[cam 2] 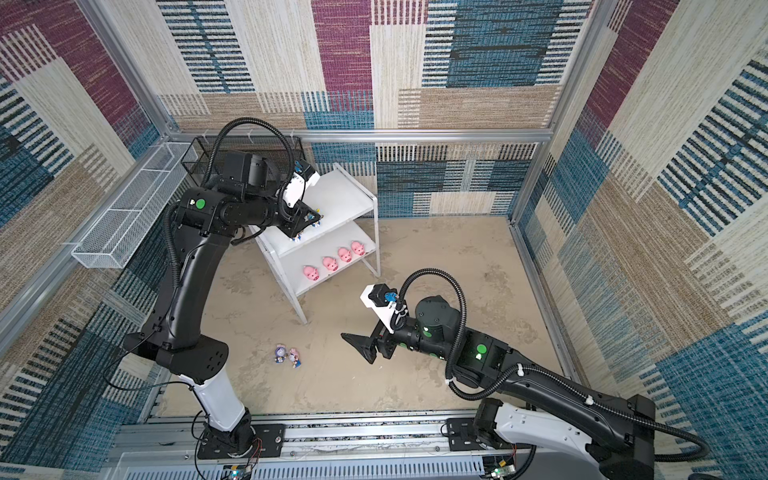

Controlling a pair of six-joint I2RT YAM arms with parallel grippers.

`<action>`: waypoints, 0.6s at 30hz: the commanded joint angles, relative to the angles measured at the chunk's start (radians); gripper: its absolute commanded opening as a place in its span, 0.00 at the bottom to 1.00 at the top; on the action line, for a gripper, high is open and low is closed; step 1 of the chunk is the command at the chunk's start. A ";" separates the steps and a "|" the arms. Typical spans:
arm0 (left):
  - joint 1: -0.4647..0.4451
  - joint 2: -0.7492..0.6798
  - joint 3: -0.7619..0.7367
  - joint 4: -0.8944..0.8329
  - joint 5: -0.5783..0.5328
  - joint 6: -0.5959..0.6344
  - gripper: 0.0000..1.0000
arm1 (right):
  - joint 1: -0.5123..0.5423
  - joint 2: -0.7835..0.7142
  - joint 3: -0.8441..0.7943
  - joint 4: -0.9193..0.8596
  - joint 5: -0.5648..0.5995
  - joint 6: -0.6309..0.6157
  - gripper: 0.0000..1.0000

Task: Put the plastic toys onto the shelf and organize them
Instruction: 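Lower the teal figurine onto the top shelf beside the crab figurine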

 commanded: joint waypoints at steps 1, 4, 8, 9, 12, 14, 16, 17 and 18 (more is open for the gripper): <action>-0.009 0.002 0.007 -0.010 -0.008 -0.001 0.13 | 0.000 0.000 -0.003 0.041 -0.013 -0.004 1.00; -0.021 0.010 0.013 -0.010 -0.017 -0.004 0.13 | 0.000 -0.003 -0.005 0.041 -0.017 -0.004 1.00; -0.032 0.026 0.029 -0.010 -0.040 -0.007 0.13 | 0.001 -0.009 -0.009 0.040 -0.016 -0.003 1.00; -0.033 0.029 0.033 -0.009 -0.047 -0.007 0.13 | 0.001 -0.010 -0.011 0.040 -0.016 -0.002 1.00; -0.035 0.039 0.039 -0.010 -0.065 -0.006 0.13 | 0.001 -0.014 -0.016 0.039 -0.018 -0.001 1.00; -0.034 0.043 0.040 -0.010 -0.075 -0.001 0.13 | 0.001 -0.016 -0.019 0.041 -0.019 0.001 1.00; -0.034 0.044 0.041 -0.009 -0.080 0.003 0.13 | 0.001 -0.018 -0.020 0.040 -0.019 0.001 1.00; -0.034 0.046 0.039 -0.009 -0.083 0.004 0.13 | 0.001 -0.018 -0.020 0.040 -0.021 0.001 1.00; -0.034 0.046 0.039 -0.009 -0.088 0.006 0.13 | 0.000 -0.019 -0.020 0.041 -0.021 -0.001 1.00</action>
